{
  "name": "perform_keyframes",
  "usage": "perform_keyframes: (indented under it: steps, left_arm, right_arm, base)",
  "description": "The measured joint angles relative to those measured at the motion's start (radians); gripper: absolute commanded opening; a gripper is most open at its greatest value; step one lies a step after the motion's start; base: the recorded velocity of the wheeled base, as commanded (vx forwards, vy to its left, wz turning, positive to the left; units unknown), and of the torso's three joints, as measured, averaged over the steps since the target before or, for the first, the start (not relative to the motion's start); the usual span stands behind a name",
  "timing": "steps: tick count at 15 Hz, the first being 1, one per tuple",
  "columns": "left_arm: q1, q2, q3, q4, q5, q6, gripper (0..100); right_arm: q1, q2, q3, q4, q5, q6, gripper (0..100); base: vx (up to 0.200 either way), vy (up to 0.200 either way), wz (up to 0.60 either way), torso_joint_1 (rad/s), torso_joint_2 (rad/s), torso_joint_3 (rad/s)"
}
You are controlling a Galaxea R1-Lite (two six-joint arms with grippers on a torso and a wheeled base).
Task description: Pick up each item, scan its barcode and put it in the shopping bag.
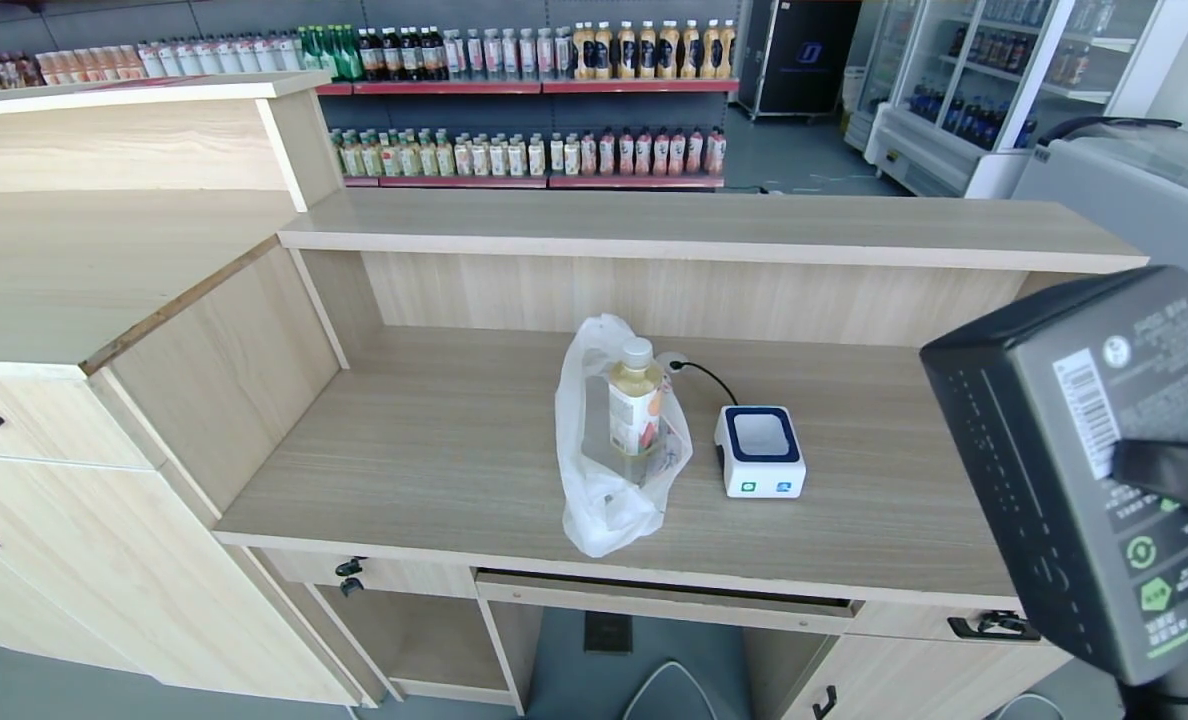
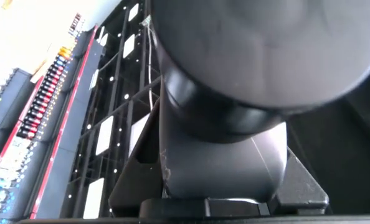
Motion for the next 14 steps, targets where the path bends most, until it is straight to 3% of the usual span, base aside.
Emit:
perform_keyframes:
  steps: [7, 14]
  left_arm:
    - [0.0, 0.0, 0.0, 0.0, 0.0, 0.0, 100]
    - [0.0, 0.0, 0.0, 0.0, 0.0, 0.0, 100]
  right_arm:
    - [0.045, -0.036, 0.009, 0.064, 0.012, -0.013, 0]
    - [0.02, -0.116, 0.007, 0.167, 0.042, -0.02, 0]
  base:
    - [0.0, 0.0, 0.0, 0.0, 0.0, 0.0]
    - [0.0, 0.0, 0.0, 0.0, 0.0, 0.0]
